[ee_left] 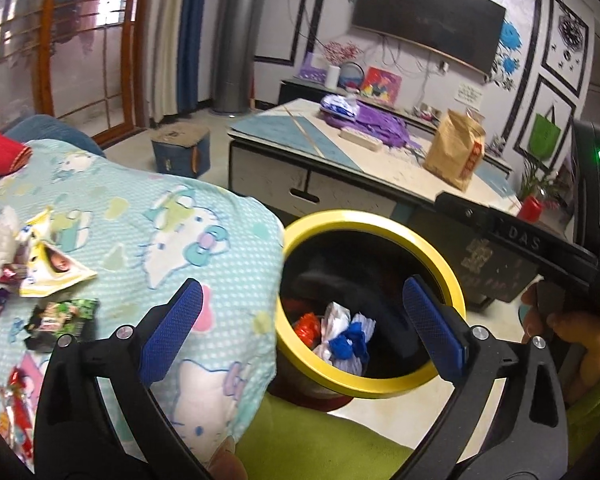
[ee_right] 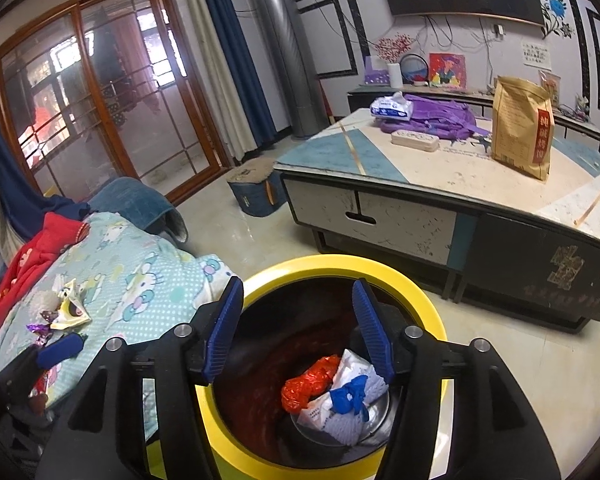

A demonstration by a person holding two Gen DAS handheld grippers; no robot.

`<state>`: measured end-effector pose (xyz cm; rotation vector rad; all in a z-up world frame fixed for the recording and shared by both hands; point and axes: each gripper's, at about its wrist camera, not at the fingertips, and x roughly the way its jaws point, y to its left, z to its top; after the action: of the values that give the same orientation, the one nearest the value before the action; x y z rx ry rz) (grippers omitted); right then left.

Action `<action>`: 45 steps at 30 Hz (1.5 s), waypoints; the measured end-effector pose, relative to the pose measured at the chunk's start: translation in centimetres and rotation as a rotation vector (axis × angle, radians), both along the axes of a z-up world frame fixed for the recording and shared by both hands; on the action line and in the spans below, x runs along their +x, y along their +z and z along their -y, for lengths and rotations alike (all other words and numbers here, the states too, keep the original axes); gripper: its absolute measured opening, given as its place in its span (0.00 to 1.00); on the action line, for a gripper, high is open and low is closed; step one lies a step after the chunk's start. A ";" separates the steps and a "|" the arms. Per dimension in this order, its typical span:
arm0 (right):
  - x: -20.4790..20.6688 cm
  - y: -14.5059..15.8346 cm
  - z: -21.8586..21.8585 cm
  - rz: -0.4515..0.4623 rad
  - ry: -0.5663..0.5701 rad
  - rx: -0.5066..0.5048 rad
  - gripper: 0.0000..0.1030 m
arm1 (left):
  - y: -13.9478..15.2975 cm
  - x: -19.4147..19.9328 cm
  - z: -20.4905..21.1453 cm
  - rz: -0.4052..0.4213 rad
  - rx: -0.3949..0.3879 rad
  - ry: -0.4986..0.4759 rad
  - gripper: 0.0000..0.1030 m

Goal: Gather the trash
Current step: 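Move both open tools back over the remaining wrappers on the bed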

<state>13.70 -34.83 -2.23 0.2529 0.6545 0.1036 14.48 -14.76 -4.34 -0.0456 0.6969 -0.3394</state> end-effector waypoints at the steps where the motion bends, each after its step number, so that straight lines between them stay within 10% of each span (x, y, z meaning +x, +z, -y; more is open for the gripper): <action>1: -0.1 0.2 -0.2 0.004 0.004 -0.001 0.54 | 0.2 -0.1 -0.4 0.004 -0.004 0.011 0.89; 45: -3.3 4.1 -17.2 0.071 0.417 -0.048 0.63 | 4.9 -4.0 -18.6 0.145 -0.113 0.492 0.89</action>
<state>10.42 -17.62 1.87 0.0631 0.6311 0.4941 10.45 3.84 0.56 -0.2926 0.5015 0.0910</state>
